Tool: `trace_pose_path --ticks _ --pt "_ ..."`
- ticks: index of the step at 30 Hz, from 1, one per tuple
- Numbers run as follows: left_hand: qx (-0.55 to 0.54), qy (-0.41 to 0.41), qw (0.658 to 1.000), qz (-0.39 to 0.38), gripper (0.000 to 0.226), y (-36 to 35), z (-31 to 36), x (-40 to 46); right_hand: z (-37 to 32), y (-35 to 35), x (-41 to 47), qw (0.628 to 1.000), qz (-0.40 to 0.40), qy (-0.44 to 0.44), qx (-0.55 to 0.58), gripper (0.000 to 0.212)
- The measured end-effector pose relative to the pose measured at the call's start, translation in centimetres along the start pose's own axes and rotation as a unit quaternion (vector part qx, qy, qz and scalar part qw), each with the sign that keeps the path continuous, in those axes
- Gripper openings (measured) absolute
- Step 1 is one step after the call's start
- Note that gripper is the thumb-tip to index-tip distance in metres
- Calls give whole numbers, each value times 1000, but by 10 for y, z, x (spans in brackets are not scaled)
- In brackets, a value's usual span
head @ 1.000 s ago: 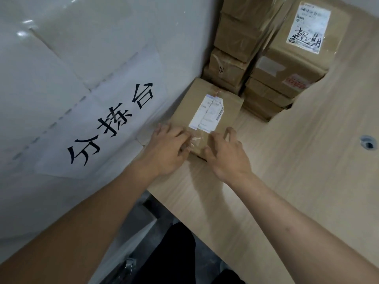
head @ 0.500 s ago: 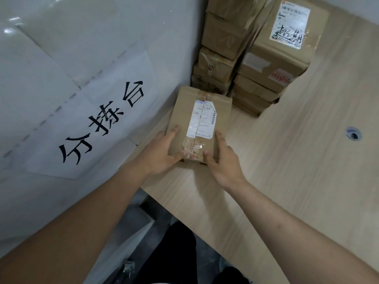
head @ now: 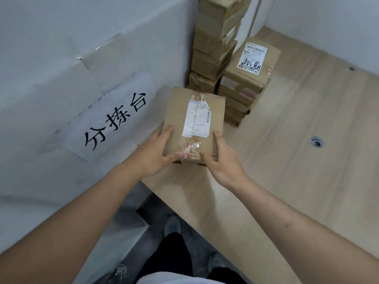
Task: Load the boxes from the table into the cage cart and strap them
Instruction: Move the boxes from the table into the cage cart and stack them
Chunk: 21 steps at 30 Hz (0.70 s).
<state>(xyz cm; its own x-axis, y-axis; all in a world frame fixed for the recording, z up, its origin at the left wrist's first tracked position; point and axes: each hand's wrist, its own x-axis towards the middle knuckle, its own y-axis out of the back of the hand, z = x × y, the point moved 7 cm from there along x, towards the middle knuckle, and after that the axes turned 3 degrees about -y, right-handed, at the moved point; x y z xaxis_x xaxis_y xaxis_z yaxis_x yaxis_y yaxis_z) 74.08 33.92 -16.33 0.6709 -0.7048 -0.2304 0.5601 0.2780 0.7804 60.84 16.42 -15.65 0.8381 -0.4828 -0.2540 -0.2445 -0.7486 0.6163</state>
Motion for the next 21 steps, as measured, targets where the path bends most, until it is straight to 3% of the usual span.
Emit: trace_pose_path --ticks 10,21 --pt "39 65 993 94 107 17 68 -100 -29 57 -66 992 -25 114 -48 81" --pt "-7 138 968 208 116 22 107 -212 -64 66 -125 972 -90 211 -53 85"
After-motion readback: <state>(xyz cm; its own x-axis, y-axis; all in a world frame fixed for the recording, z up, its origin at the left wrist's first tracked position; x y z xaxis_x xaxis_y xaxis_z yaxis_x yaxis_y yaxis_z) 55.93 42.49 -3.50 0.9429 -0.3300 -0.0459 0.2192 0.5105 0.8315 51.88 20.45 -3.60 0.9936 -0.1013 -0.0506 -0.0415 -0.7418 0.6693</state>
